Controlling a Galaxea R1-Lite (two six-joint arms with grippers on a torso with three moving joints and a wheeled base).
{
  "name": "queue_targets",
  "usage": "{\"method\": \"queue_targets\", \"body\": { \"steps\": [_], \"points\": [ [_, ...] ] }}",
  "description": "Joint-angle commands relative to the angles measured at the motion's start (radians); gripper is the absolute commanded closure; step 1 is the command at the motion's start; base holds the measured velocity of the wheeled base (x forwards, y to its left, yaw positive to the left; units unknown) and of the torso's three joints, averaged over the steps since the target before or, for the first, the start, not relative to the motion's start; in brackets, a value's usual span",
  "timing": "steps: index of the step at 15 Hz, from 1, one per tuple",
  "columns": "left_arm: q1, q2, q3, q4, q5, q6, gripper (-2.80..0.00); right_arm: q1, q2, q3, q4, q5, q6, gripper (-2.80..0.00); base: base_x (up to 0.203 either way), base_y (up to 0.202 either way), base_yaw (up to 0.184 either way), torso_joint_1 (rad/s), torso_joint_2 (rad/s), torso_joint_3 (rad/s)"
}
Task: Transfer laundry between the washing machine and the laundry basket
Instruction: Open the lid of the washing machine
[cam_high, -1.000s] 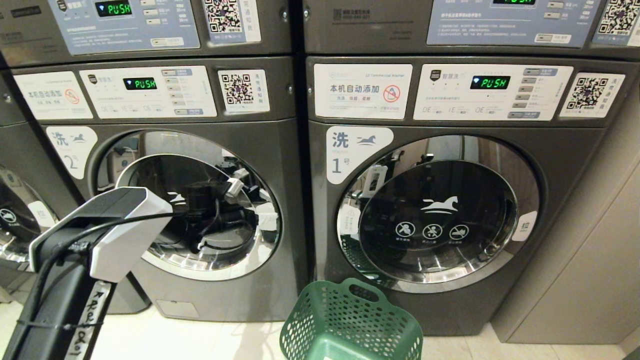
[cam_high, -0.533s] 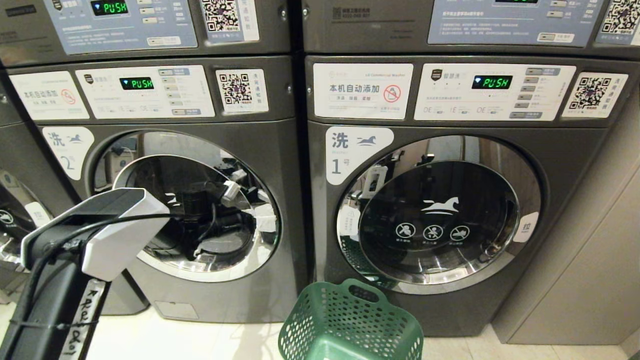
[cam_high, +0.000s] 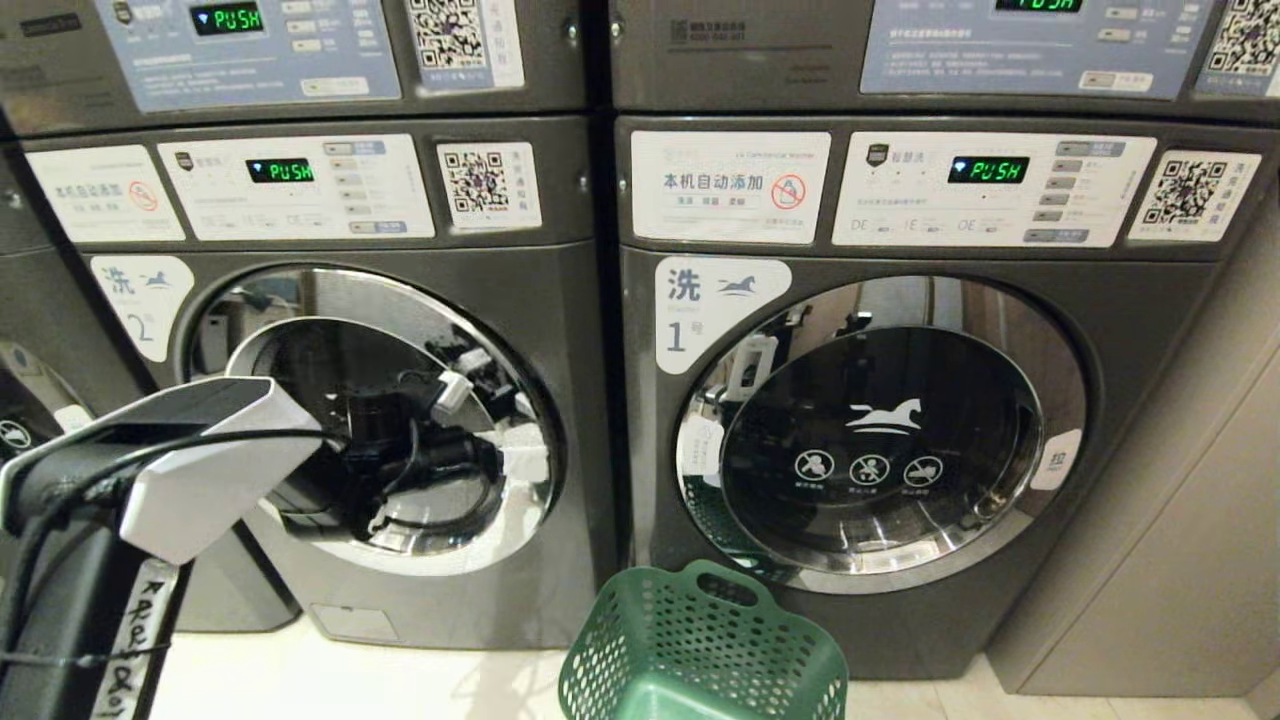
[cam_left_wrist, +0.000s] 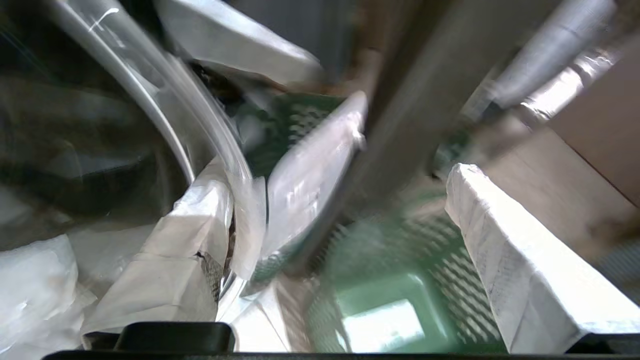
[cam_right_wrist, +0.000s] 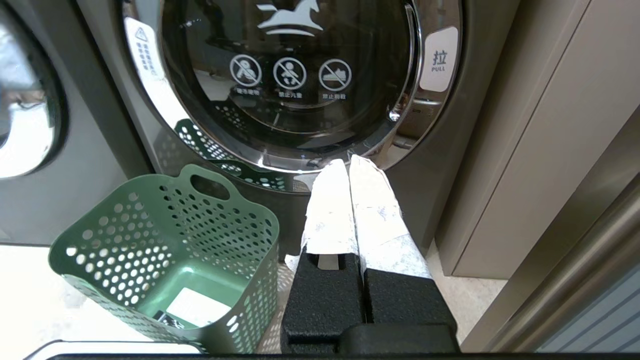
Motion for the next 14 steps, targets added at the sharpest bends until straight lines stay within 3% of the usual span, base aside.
{"method": "queue_targets", "body": {
  "steps": [1,3,6,11,14],
  "points": [
    [-0.027,-0.022,0.039,-0.028,0.011,0.001,-2.80,0.000,-0.001,0.000,0.000,-0.001,0.000,0.00,0.000,0.000,0.000,0.000,0.00,0.000],
    [-0.014,-0.052,0.096,-0.049,0.017,0.002,-2.80,0.000,-0.001,0.000,0.000,0.000,0.000,0.00,0.000,0.000,0.000,0.000,0.00,0.000],
    [0.031,-0.104,0.150,-0.051,0.086,0.002,-2.80,0.000,-0.001,0.000,0.000,0.000,0.000,0.00,0.000,0.000,0.000,0.000,0.00,0.000],
    [0.108,-0.164,0.276,-0.056,0.107,0.000,-2.80,0.000,-0.001,0.000,0.000,0.000,0.000,0.00,0.000,0.000,0.000,0.000,0.00,0.000],
    [0.142,-0.184,0.371,-0.156,0.124,-0.043,-2.80,0.000,-0.001,0.000,0.000,0.000,0.000,0.00,0.000,0.000,0.000,0.000,0.00,0.000]
  ]
}}
